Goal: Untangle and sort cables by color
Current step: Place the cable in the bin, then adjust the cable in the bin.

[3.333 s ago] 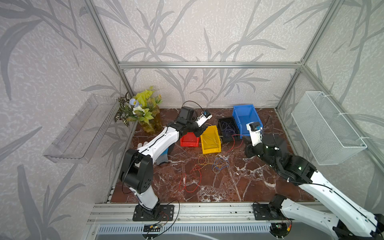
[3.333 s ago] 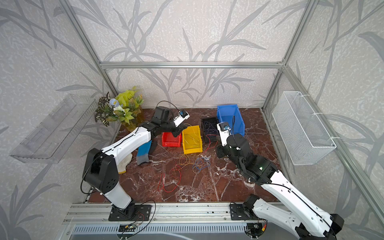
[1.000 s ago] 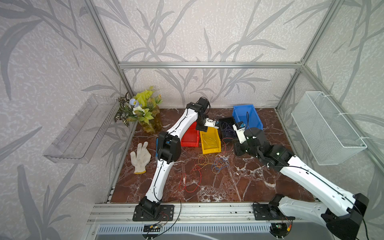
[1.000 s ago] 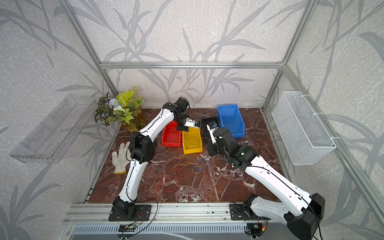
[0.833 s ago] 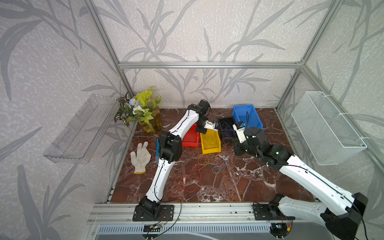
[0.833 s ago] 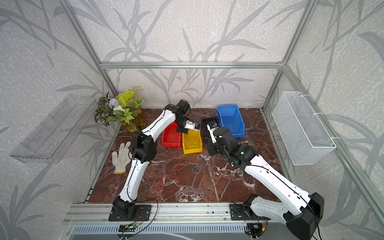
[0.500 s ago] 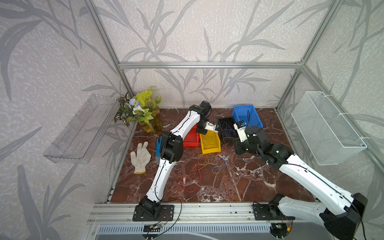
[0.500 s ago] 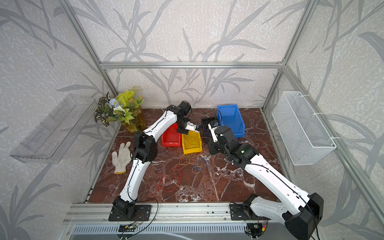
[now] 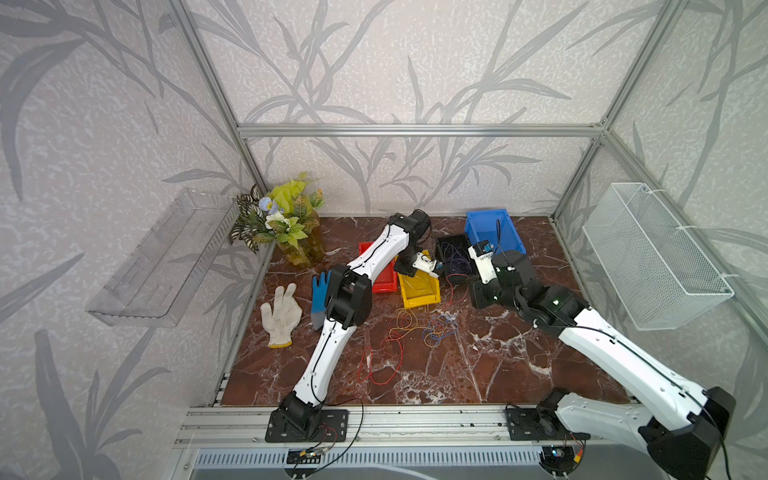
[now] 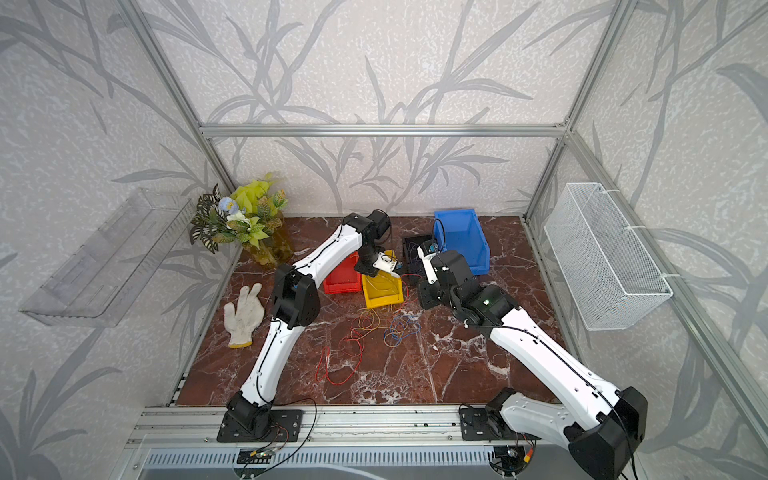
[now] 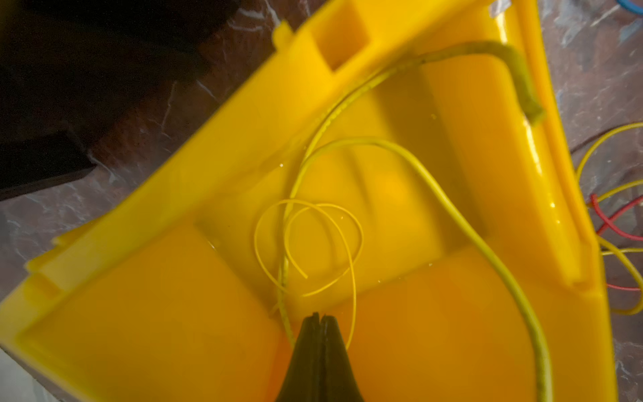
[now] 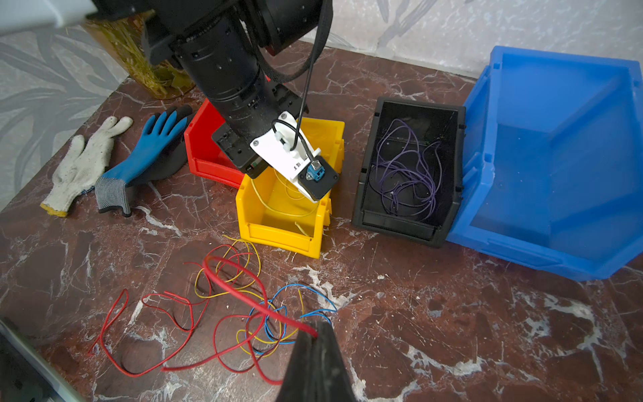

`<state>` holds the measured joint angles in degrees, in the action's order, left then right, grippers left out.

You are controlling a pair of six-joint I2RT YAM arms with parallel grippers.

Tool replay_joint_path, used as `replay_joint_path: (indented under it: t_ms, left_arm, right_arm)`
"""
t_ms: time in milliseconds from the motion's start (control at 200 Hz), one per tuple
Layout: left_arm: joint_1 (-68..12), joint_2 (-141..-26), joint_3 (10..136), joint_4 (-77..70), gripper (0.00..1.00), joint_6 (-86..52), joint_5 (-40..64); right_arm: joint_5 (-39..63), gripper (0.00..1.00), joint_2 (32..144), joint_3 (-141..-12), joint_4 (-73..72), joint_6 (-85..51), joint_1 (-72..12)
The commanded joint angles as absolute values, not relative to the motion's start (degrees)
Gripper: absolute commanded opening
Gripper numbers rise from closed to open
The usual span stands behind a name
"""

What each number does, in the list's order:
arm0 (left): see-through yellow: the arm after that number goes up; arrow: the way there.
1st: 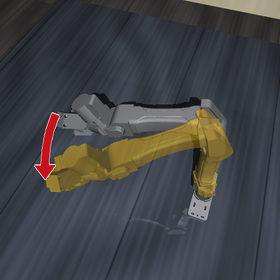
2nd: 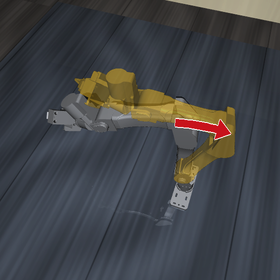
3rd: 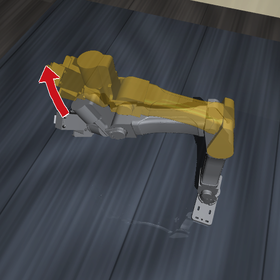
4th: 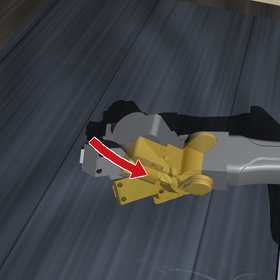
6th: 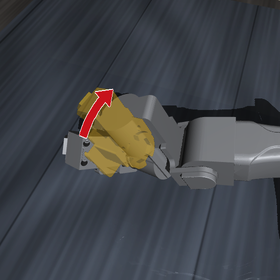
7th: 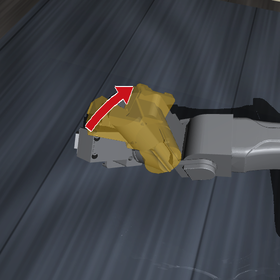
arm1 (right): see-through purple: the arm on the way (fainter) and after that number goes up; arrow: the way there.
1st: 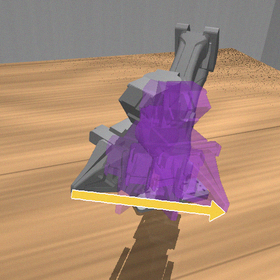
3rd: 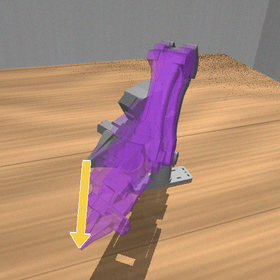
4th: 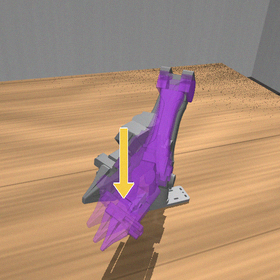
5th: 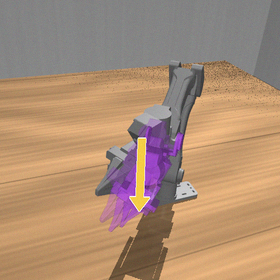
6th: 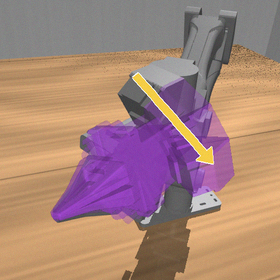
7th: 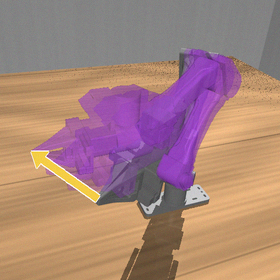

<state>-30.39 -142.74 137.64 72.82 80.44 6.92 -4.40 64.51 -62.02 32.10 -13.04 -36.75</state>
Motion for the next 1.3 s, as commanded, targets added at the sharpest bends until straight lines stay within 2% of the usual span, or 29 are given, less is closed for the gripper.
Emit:
replay_joint_path:
  t_ms: [0, 175, 310, 405, 460, 520, 560, 625, 725, 870, 1060, 1210, 1295]
  left_arm:
    - [-30.49, -140.91, 139.07, 73.05, 0.0, 82.92, 7.97]
    - [-30.39, -136.05, 138.99, 68.38, 0.0, 79.28, 8.46]
    - [-30.14, -132.48, 138.88, 67.55, 0.3, 73.04, 7.96]
    - [-29.48, -130.63, 138.31, 66.16, 0.4, 65.11, 6.46]
    - [-28.89, -129.57, 138.04, 65.78, 0.44, 59.95, 6.48]
    - [-27.86, -128.22, 137.3, 64.65, 0.46, 53.37, 7.25]
    - [-27.04, -127.05, 136.67, 64.23, 0.46, 49.23, 8.41]
    - [-25.63, -124.86, 134.63, 62.39, 0.46, 41.36, 10.0]
    - [-23.39, -121.0, 130.23, 59.37, 0.47, 30.56, 11.15]
    - [-19.96, -114.69, 120.56, 54.75, 0.47, 20.29, 13.29]
    - [-16.94, -104.98, 104.47, 48.91, 0.47, 14.63, 15.53]
    - [-15.76, -98.56, 92.53, 44.64, 0.47, 13.04, 15.78]
    - [-15.16, -95.38, 86.03, 41.29, 0.48, 12.14, 15.65]
  right_arm:
    - [-4.09, 0.0, 63.11, -61.65, 33.29, -12.31, -36.54]
    - [-3.49, 0.0, 63.17, -62.37, 33.62, -13.0, -36.47]
    - [-0.41, 0.0, 65.01, -62.89, 33.42, -12.81, -36.47]
    - [1.66, 0.0, 67.88, -63.83, 34.52, -12.46, -36.48]
    - [2.9, 0.11, 69.87, -64.74, 35.62, -12.31, -36.47]
    - [3.58, 0.34, 72.05, -65.7, 36.66, -12.91, -36.47]
    - [4.22, 0.44, 73.47, -66.4, 37.45, -13.08, -36.47]
    - [5.01, 0.51, 75.51, -68.52, 39.18, -12.96, -36.47]
    - [4.02, 0.56, 78.69, -73.21, 41.59, -11.82, -36.47]
    - [5.09, 0.58, 86.34, -81.92, 39.78, -12.05, -36.43]
    - [9.56, 0.58, 104.94, -97.84, 36.63, -13.85, -36.32]
    - [15.88, 0.54, 116.0, -107.2, 35.3, -14.99, -35.26]
    - [17.42, 0.48, 120.27, -110.1, 35.0, -16.33, -34.19]
